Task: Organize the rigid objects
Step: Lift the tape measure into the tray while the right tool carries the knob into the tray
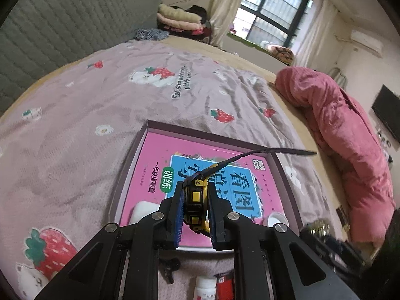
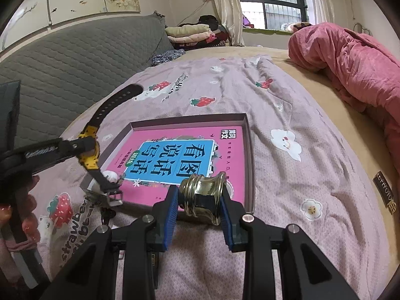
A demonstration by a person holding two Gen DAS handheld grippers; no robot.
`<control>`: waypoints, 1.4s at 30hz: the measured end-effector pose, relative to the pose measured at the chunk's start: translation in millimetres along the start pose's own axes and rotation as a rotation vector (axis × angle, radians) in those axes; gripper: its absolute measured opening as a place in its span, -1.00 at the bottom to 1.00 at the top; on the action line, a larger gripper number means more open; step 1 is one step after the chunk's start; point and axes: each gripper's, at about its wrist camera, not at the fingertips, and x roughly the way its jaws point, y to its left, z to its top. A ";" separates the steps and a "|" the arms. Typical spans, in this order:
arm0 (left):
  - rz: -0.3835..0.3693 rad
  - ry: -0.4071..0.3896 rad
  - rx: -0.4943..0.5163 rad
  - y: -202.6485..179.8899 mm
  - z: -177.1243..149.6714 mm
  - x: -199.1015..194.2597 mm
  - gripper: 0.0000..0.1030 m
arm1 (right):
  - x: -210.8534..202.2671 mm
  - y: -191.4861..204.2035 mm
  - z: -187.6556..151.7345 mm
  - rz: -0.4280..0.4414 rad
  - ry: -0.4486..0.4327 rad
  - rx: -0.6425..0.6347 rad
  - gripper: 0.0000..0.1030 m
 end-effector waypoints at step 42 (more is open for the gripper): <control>0.136 0.140 0.209 -17.1 -34.9 52.8 -0.65 | 61.1 -2.0 7.2 -0.034 0.106 -0.055 -0.38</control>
